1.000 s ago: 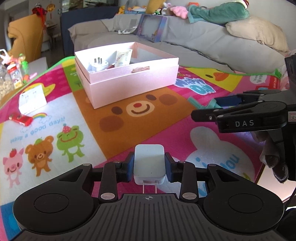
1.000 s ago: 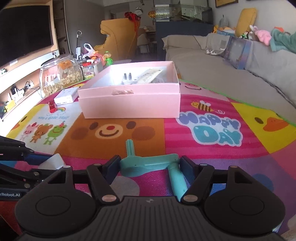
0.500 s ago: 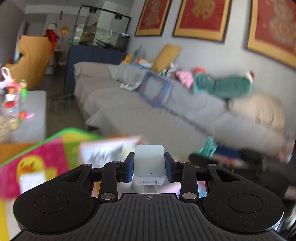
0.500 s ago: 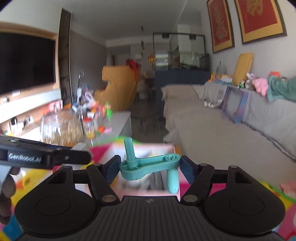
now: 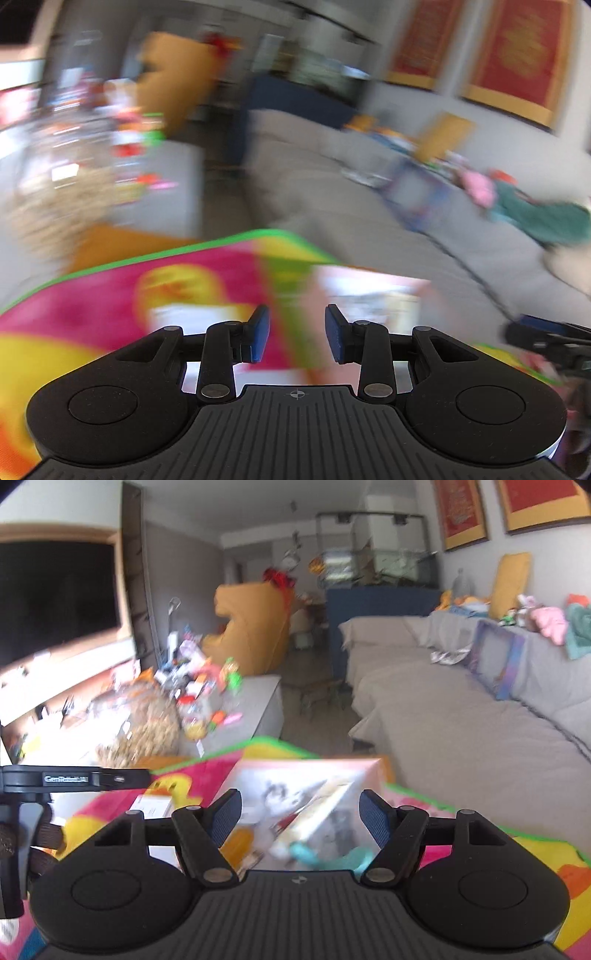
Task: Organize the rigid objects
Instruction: 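Drop the charger into the pink box with left tool while right drops teal toy, then grasp the red tube with the left tool while the right tool grasps the white cable box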
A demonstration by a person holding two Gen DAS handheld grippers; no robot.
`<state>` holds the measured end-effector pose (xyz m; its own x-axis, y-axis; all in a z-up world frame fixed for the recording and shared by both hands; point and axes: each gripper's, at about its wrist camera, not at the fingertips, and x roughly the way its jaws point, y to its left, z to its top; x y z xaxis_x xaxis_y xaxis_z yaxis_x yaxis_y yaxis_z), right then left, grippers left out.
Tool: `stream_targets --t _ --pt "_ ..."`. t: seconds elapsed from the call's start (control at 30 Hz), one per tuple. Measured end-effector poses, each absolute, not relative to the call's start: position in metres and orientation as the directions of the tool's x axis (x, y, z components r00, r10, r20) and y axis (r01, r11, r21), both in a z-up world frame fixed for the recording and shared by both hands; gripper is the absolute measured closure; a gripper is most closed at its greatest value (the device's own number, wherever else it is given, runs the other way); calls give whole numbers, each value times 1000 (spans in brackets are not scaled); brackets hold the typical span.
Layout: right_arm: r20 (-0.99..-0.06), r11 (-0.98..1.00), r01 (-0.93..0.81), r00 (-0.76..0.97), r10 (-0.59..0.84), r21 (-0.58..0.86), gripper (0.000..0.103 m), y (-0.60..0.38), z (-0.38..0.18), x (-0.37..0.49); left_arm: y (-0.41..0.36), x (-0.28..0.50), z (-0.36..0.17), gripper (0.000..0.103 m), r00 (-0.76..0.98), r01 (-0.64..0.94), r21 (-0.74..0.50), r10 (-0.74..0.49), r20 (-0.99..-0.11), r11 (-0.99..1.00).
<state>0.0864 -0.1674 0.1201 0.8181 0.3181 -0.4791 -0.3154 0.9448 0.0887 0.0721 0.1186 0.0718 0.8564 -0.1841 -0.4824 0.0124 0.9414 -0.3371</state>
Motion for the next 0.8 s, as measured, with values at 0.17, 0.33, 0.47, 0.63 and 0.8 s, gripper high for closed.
stream_targets --t 0.17,0.33,0.47,0.63,0.8 --pt "-540 887 -441 717 441 139 32 -97 114 113 185 53 45 67 827 -211 -268 25 -562 940" --pt "-619 841 -512 608 497 174 32 -8 97 148 213 43 31 67 814 -204 -311 -15 -581 928" --pt "-691 837 -503 528 494 215 32 49 73 181 224 33 25 67 803 -188 -352 -63 -593 917" --pt "-760 875 -449 501 414 181 31 85 37 214 219 26 14 67 778 -147 -388 -136 -614 910" --pt "-755 863 -485 511 410 140 25 90 32 205 221 23 12 67 781 -155 -402 -138 -610 902"
